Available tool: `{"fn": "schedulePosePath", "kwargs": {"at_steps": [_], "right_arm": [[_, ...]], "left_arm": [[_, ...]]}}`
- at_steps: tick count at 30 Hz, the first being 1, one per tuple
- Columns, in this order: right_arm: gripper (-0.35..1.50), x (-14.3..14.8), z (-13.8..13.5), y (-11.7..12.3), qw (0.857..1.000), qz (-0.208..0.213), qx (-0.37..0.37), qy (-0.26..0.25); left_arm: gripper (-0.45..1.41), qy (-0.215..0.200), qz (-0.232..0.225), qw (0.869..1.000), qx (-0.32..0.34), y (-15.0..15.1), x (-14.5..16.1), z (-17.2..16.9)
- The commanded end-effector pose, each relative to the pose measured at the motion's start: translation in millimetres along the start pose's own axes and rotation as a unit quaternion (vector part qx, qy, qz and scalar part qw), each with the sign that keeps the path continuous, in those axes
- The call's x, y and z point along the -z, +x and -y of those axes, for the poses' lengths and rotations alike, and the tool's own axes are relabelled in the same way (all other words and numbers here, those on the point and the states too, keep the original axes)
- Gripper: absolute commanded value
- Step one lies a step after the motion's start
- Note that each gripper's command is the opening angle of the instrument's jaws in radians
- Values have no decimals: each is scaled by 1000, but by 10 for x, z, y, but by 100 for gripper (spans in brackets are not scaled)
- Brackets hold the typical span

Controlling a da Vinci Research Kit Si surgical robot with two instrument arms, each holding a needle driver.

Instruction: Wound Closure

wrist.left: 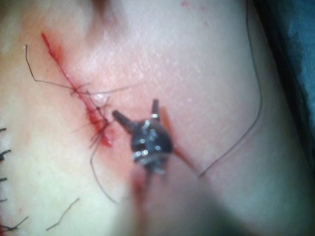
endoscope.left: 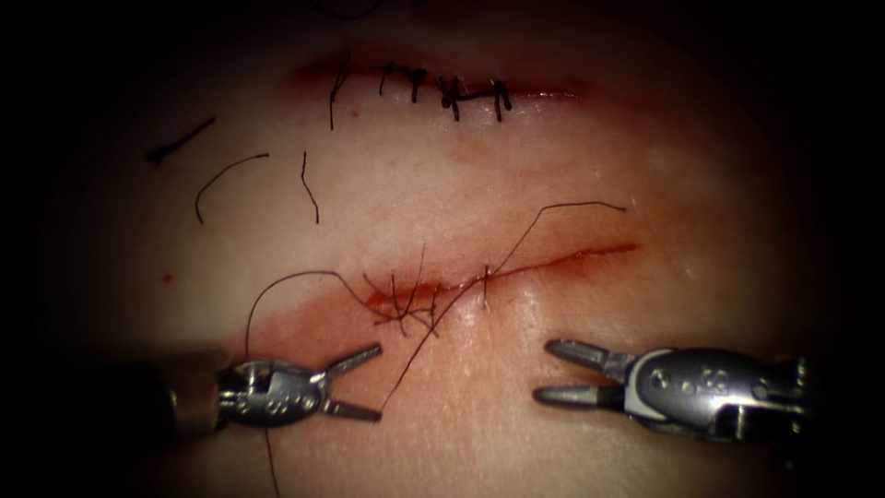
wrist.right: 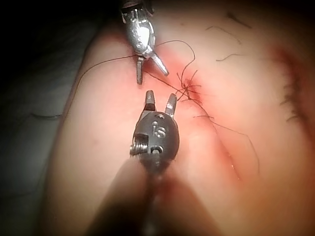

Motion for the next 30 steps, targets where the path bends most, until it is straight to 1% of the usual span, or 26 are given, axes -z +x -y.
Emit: {"fn": "schedulePosePath", "kwargs": {"at_steps": [1,3,5,7,8,10,13,15,16,17,20,21,22,23,24,25,30], "right_arm": [[49,-8,6,-8,1000,0,-1,1],[49,-8,5,-9,1000,0,-4,0],[47,-8,4,-13,1000,0,-3,1],[47,-8,4,-14,1000,0,-2,1],[44,-7,3,-16,1000,0,-5,1],[44,-6,3,-16,1000,0,-5,1],[39,-5,0,-19,1000,0,-4,1],[39,-7,-1,-20,1000,1,-7,0],[39,-7,-1,-20,1000,1,-7,0],[39,-8,-1,-21,1000,1,-7,0],[39,-8,-1,-21,1000,1,-7,0],[39,-8,-1,-22,1000,1,-7,0],[39,-9,-1,-22,1000,1,-7,-1],[39,-9,-1,-22,1000,1,-7,-1],[39,-9,-1,-23,1000,1,-7,-1],[39,-10,-1,-23,1000,1,-7,-1],[32,-11,-7,-26,1000,2,-7,-3]], "left_arm": [[74,5,-5,1000,-2,-1,-10,-2],[74,14,-14,1000,-3,6,-12,4],[74,32,-30,999,-6,20,-13,13],[74,34,-32,999,-8,23,-13,14],[72,36,-33,999,-12,28,-12,14],[72,36,-33,999,-11,30,-11,14],[69,39,-34,999,-13,35,-11,12],[59,38,-38,998,-16,37,-14,11],[59,38,-38,998,-16,37,-14,11],[52,38,-38,998,-15,38,-14,10],[51,39,-39,998,-21,40,-15,10],[44,40,-41,998,-20,41,-15,11],[9,40,-45,998,-20,41,-16,10],[9,40,-45,998,-20,41,-16,10],[-10,41,-46,998,-20,41,-16,10],[-45,45,-48,998,-20,42,-16,9],[-45,48,-50,998,-16,47,-16,6]]}}
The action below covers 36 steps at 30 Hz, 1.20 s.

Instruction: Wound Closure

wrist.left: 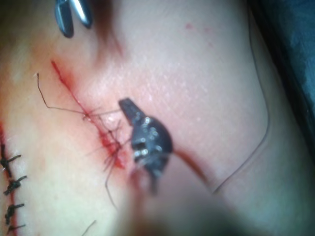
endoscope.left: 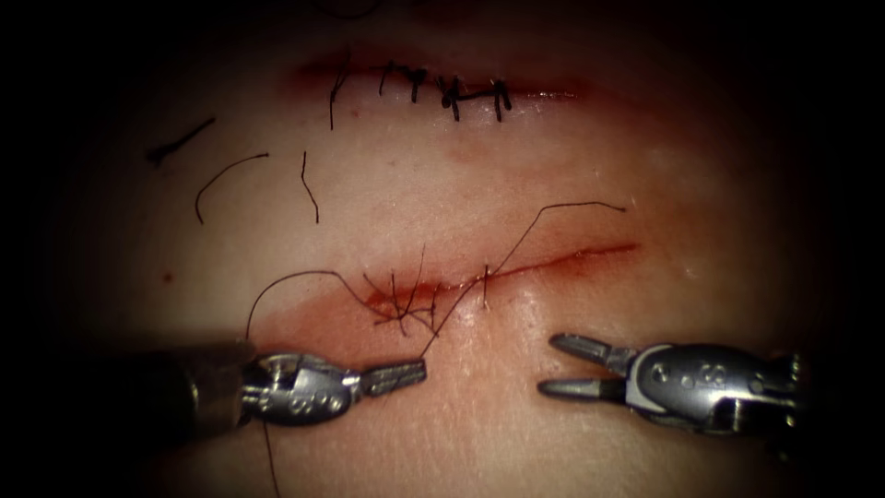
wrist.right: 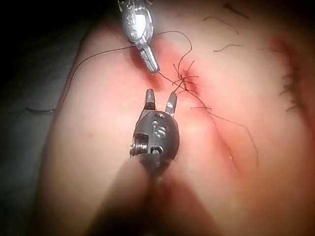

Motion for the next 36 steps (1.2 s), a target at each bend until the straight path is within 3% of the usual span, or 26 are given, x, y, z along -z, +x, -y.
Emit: {"fn": "schedulePosePath", "kwargs": {"at_steps": [1,6,9,12,15,16,17,19,27,36], "right_arm": [[32,-9,-3,-8,1000,2,-3,-1],[39,-20,-19,-14,1000,4,-9,-5],[52,-32,-41,-20,1000,3,-15,-16],[61,-59,-63,-32,999,-13,-20,-29],[61,-80,-67,-39,999,-17,-18,-27],[61,-80,-67,-39,999,-17,-18,-27],[49,-101,-66,-46,999,-29,-15,-25],[46,-120,-67,-54,999,-35,-12,-28],[36,-154,-59,-58,999,-46,-9,-27],[27,-146,-41,-67,998,-65,1,-14]], "left_arm": [[-45,1,1,1000,6,3,-8,-4],[-45,6,-4,1000,13,15,-13,5],[-45,2,-10,1000,20,26,-23,18],[-45,-2,-26,999,25,35,-40,32],[-45,-7,-33,999,32,36,-50,39],[-45,-7,-33,999,32,36,-50,39],[-45,-16,-43,998,46,35,-57,47],[-45,-24,-52,997,56,32,-60,54],[-45,-49,-77,992,84,33,-62,67],[-45,-51,-87,990,98,33,-69,123]]}}
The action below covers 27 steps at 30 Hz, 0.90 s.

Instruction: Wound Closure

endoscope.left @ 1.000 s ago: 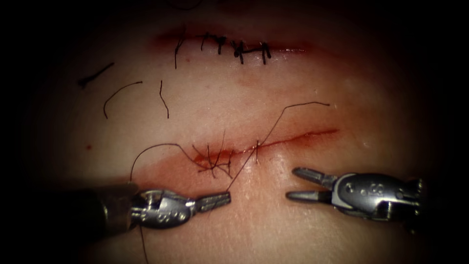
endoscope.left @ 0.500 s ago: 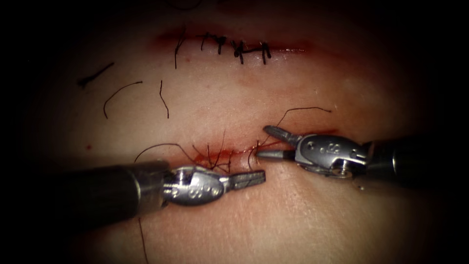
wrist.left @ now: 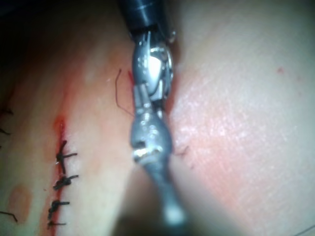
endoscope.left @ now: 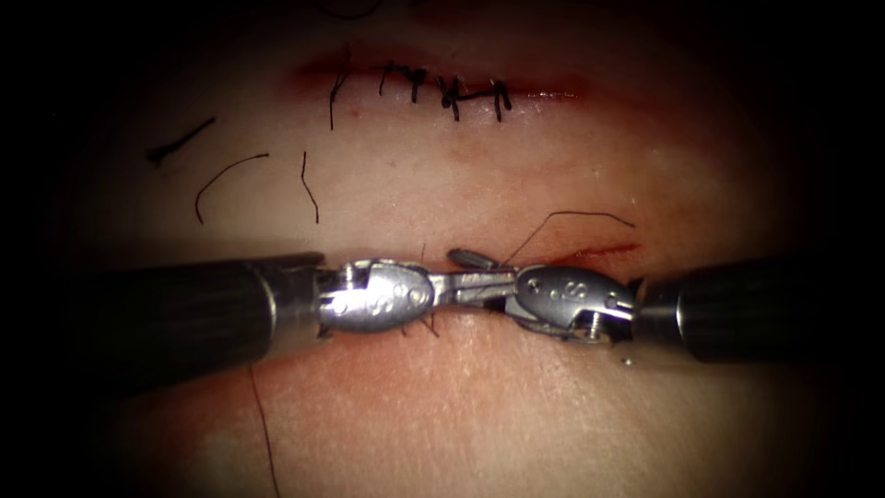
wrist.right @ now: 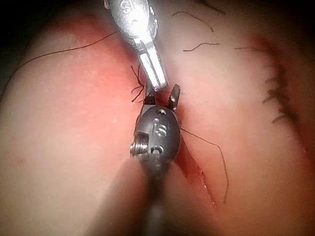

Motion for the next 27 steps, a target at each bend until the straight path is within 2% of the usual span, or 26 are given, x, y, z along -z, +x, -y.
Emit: {"fn": "schedulePosePath", "kwargs": {"at_steps": [1,5,9,15,18,27], "right_arm": [[26,0,7,-7,1000,-5,-1,0],[22,8,10,-6,1000,-14,-1,1],[20,11,12,-6,1000,-21,-1,0],[20,18,15,-6,999,-48,-7,-7],[17,27,14,-8,998,-66,-16,-11],[12,53,6,-17,996,-76,-23,-29]], "left_arm": [[-45,2,0,1000,2,-7,-8,4],[-45,7,2,1000,3,-22,-18,25],[-45,9,4,1000,10,-38,-28,32],[-45,15,12,1000,22,-91,-51,50],[-45,13,16,999,27,-110,-53,52],[-45,1,19,999,41,-152,-41,50]]}}
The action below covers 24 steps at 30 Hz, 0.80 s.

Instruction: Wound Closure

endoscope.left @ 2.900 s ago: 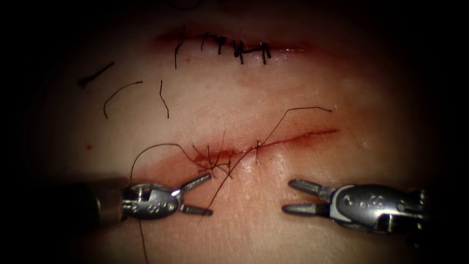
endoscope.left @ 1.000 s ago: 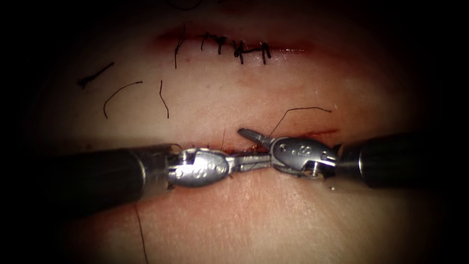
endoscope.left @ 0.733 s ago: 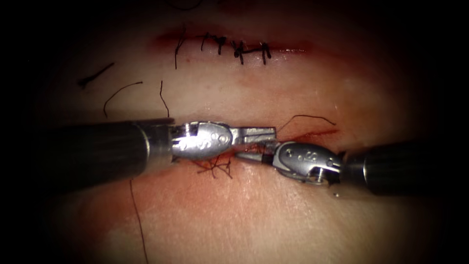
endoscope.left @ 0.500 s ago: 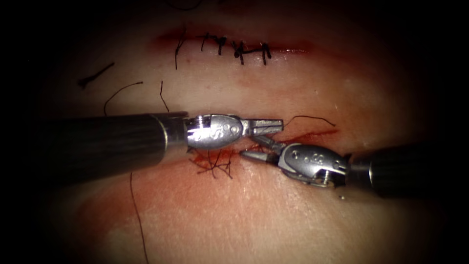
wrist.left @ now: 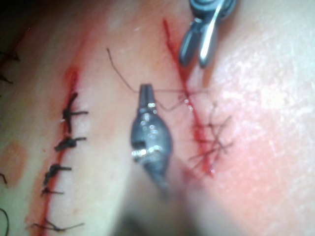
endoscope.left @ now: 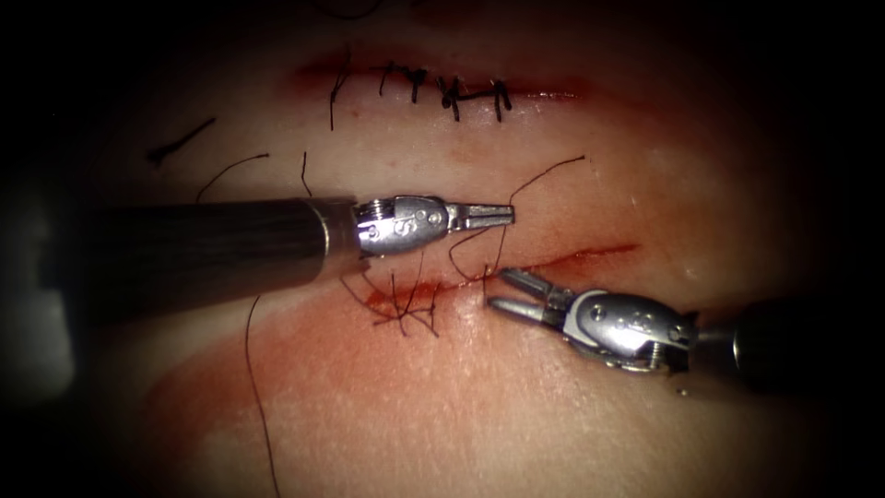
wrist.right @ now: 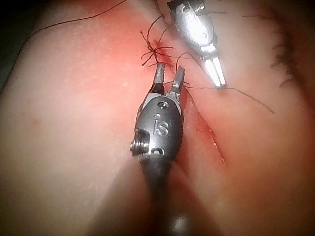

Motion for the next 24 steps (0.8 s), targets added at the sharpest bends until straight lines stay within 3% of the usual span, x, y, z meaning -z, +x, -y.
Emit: {"fn": "schedulePosePath", "kwargs": {"at_steps": [1,8,10,12,13,14,15,17,19,23,24], "right_arm": [[12,-3,5,-7,1000,1,-2,0],[20,3,7,-8,1000,-1,-1,1],[34,9,8,-8,1000,2,-1,-1],[46,13,7,-8,1000,9,-3,-1],[64,18,6,-8,1000,17,-5,0],[74,20,5,-9,1000,21,-8,0],[98,26,4,-9,1000,25,-10,-6],[109,32,4,-10,1000,27,-9,-10],[119,45,4,-10,999,33,-9,-23],[123,58,6,-9,999,37,-8,-33],[125,67,10,-7,999,38,-8,-33]], "left_arm": [[-45,-1,-1,1000,2,-5,-7,-1],[-43,-9,-6,1000,7,12,9,-11],[0,-9,-7,1000,18,24,20,-12],[27,-8,-7,999,41,37,31,-12],[56,-2,-5,998,63,54,43,-12],[71,0,-4,997,72,61,48,-13],[98,10,1,996,92,81,60,-15],[108,15,3,995,102,99,71,-19],[116,24,7,992,124,137,90,-30],[121,31,9,990,134,169,99,-51],[121,34,12,990,135,180,103,-72]]}}
